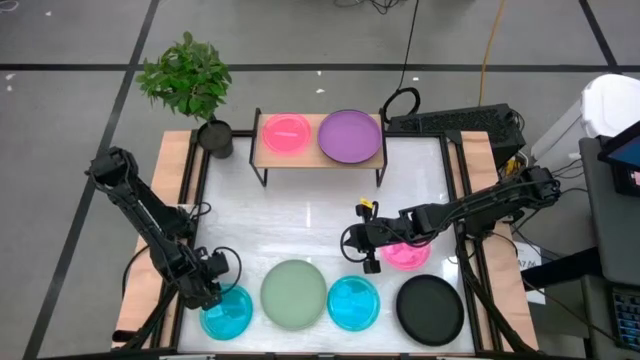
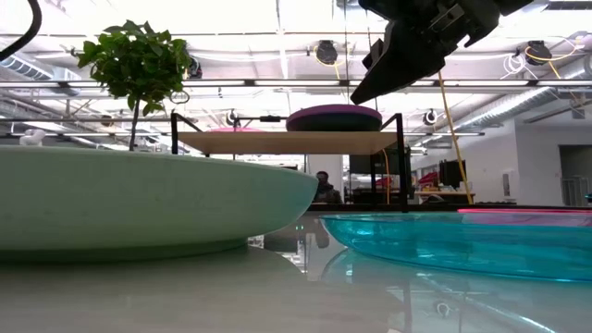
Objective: Place and stack plates onto a shelf
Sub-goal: Stack the left blue plate on top of the pink plate on the shelf
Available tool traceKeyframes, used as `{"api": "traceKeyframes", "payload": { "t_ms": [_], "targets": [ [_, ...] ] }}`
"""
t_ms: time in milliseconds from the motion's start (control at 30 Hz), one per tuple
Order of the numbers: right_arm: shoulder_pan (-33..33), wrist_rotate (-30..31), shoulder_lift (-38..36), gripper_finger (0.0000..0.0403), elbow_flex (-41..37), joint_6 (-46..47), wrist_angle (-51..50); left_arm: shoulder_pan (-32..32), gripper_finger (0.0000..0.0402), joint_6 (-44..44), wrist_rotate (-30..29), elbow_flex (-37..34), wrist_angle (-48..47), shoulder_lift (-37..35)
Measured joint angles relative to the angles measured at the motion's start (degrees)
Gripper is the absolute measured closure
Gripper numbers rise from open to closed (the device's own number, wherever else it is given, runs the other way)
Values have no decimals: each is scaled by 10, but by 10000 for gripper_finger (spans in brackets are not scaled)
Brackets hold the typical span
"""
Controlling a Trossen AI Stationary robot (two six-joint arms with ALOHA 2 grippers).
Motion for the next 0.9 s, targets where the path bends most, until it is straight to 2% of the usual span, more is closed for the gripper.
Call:
{"api": "traceKeyframes", "payload": {
  "t_ms": [233,367,500,767,900],
  "targets": [
    [0,0,0,403,0,7,0,0,286,0,6,-1,3,-3],
    [0,0,0,403,0,9,0,0,319,0,5,-1,1,-3],
    [0,0,0,403,0,9,-1,0,334,0,4,-1,1,-3],
    [0,0,0,403,0,7,-1,11,338,10,1,-1,-2,-3],
    [0,0,0,403,0,7,-1,21,372,32,-1,0,-3,-4]
  ]
}}
